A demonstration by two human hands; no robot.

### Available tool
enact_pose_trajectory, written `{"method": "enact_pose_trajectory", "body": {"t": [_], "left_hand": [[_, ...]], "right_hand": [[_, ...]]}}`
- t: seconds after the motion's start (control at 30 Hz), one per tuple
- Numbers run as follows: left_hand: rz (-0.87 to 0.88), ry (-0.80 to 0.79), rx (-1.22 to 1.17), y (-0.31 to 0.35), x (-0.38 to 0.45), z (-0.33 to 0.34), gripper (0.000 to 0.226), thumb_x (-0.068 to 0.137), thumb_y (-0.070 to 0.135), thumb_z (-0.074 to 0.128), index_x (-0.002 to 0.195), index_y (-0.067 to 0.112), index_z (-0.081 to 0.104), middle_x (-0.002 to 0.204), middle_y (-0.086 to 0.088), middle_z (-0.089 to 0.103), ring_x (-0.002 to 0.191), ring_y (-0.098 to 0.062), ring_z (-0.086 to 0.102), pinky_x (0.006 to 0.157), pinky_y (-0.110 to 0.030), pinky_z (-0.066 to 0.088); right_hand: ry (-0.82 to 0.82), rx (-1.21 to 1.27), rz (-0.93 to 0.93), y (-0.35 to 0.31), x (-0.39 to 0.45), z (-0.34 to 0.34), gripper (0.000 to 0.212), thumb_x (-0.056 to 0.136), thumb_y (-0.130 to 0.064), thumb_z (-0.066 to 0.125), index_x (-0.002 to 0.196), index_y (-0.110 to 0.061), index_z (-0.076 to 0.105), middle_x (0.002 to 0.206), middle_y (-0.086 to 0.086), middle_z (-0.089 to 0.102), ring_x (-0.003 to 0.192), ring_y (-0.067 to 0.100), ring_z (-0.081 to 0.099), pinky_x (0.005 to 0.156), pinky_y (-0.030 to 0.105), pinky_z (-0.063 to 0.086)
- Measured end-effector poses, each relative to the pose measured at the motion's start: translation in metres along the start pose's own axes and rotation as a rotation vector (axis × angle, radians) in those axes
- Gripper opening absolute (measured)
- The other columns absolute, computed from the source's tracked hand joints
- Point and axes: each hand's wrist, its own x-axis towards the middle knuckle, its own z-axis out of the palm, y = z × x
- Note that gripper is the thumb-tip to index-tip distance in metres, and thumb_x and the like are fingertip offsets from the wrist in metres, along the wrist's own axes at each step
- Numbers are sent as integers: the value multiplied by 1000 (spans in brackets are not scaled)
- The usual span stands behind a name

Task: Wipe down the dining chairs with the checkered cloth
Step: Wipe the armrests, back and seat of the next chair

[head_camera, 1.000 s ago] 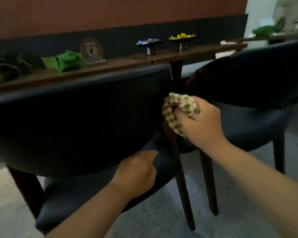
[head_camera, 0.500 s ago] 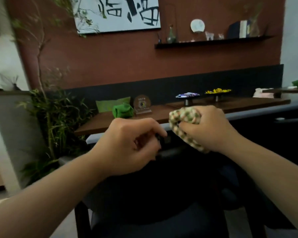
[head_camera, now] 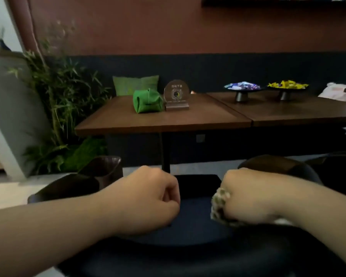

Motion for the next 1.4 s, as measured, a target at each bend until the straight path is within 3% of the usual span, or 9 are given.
{"method": "enact_pose_trajectory", "body": {"t": [0.13, 0.27, 0.4, 0.47, 0.6, 0.93, 1.17, 1.3, 1.4], "left_hand": [[-81, -38, 61, 6, -7, 0, 12, 82, 33, 55, 91, 33, 63, 72, 16, 64, 67, -2, 58, 63, -18, 49], [-133, -121, 99, 10, -7, -1, 33, 90, 41, 51, 123, 37, 49, 117, 15, 54, 91, -2, 48, 89, -21, 38], [-247, -182, 8, 2, -2, 4, 44, 93, 39, 50, 136, 32, 40, 136, 10, 45, 124, -9, 43, 107, -26, 28], [-324, -184, 21, -3, -2, 10, 46, 94, 39, 49, 137, 31, 38, 147, 8, 35, 145, -14, 21, 118, -41, 12], [-484, -180, 122, -16, 0, 23, 48, 92, 44, 45, 137, 27, 37, 162, 1, 5, 148, -21, -19, 114, -58, -11], [-605, -398, 189, -30, 2, 41, 58, 93, 54, 39, 141, 21, 34, 164, -6, -6, 148, -26, -21, 113, -63, -3], [-634, -837, 330, -24, 10, 59, 86, 92, 70, 20, 156, 17, -2, 163, -9, -16, 147, -28, -24, 113, -62, -9], [-576, -981, 275, -28, 20, 78, 82, 93, 67, 16, 156, 17, 1, 165, -6, 1, 150, -24, -12, 112, -61, -11], [-565, -1084, 182, -35, 27, 90, 80, 91, 69, 12, 155, 21, 16, 162, -6, 20, 150, -28, 11, 114, -58, 3]], "right_hand": [[6, 149, 83, 2, -3, -2, 20, 78, -22, 53, 60, -19, 48, 64, -2, 55, 57, 14, 53, 52, 28, 42], [243, 323, 192, 2, -8, -3, 25, 77, -31, 55, 58, -15, 50, 60, -3, 57, 60, 17, 58, 50, 32, 46], [639, 531, 60, 3, -16, -7, 30, 75, -18, 71, 56, -24, 48, 57, -11, 49, 56, 8, 52, 52, 12, 37], [722, 640, 13, 3, -20, -9, 22, 71, -6, 77, 66, -19, 61, 64, -13, 55, 64, 4, 56, 61, 3, 37], [743, 753, 23, 4, -22, -12, 9, 74, -7, 76, 78, -8, 68, 74, -6, 63, 76, 5, 60, 72, 3, 42], [700, 734, 23, 2, -21, -16, 20, 75, -15, 65, 60, -8, 54, 59, -1, 51, 52, 19, 51, 52, 35, 46], [218, 532, 239, 2, -7, -6, 29, 80, -40, 57, 61, -19, 49, 63, -6, 53, 58, 19, 53, 52, 30, 41], [-23, 367, 409, 4, 13, 12, 31, 82, -51, 50, 69, -23, 53, 60, -10, 46, 51, 12, 42, 46, 23, 28], [-314, 278, 364, 0, 37, 35, 28, 79, -48, 55, 77, -20, 56, 71, -3, 51, 67, 24, 53, 57, 27, 39]]}}
